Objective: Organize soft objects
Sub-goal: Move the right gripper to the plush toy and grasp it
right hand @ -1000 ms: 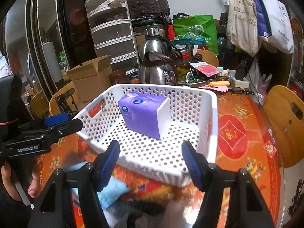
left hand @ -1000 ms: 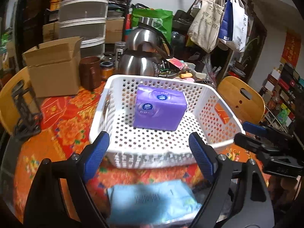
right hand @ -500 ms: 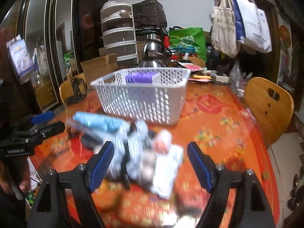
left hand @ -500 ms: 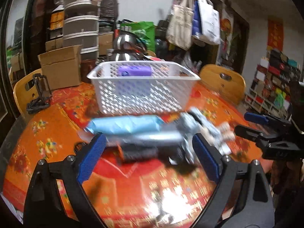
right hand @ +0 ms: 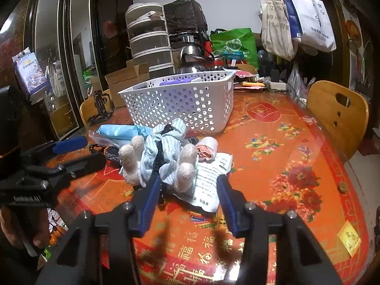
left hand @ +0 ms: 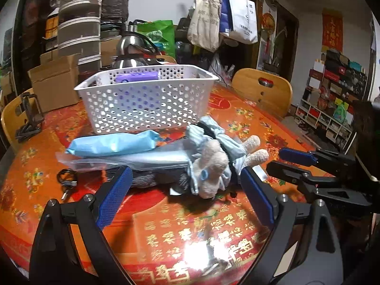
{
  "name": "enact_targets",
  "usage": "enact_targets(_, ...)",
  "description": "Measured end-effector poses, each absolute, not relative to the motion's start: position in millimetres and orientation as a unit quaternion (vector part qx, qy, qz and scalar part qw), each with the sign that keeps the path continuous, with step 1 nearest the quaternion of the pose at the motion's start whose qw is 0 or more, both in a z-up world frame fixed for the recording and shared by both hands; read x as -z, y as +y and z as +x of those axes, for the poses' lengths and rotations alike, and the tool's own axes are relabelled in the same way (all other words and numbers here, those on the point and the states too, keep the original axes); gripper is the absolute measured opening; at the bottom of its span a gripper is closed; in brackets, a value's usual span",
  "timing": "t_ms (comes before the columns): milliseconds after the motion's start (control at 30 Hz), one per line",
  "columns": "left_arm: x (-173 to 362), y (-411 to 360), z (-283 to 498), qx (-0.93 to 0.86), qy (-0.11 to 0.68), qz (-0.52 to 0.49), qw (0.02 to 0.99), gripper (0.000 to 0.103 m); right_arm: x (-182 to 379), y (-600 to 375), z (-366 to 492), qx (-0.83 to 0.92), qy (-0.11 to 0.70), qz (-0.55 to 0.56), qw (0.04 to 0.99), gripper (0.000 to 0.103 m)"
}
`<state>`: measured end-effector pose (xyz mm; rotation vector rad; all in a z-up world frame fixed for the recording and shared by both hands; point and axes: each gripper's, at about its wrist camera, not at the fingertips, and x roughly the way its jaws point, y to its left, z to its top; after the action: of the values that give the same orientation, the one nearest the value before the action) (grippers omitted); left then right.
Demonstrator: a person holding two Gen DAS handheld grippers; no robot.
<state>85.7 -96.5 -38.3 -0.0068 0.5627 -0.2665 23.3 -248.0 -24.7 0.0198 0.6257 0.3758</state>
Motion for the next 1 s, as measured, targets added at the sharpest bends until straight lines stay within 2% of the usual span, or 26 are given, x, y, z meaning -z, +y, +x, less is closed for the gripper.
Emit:
enact_targets(67,42.7,-105.5,92.3,0.135,0.279,0.004,0.951,0.088,28.1,-246.7,27.2,-0.185,0.31,0.013,0.933,0.046)
enact_targets(167,47.6,-115.0,104.3,0.138,0.285,0.008,0.949,0.076,30.1,-244.7,31.4,-0.186,0.311,0.019,0.932,0.04)
enact_targets(233,50.8,-119.8,108.3,0.142,0.286,0.011,0.947,0.055,30.7,-243.3,35.0,-0.187,0.312,0.021,0.931,0.036)
enact_targets(300,53.9,-124.0,112.8,0.145,0.292,0.014,0.945,0.047,31.1,-242.1,36.7,-0.187,0.312,0.022,0.931,0.034)
enact_targets(467,56.9,-124.2,123.5,0.158,0.299,0.008,0.941,0.034,32.5,-236.3,41.5,-0.189,0.316,0.018,0.929,0.026)
enact_targets(600,54.8,-122.7,124.4,0.171,0.293,0.004,0.941,0.019,34.0,-234.3,42.9,-0.188,0.318,0.017,0.929,0.017)
enact_targets(733,53.7,-124.0,123.4,0.183,0.288,0.011,0.94,0.014,31.9,-232.4,41.9,-0.184,0.316,0.013,0.93,0.012)
enact_targets(1000,49.2,-109.1,118.7,0.192,0.28,-0.005,0.941,0.012,26.2,-228.4,37.2,-0.18,0.304,0.011,0.935,0.009)
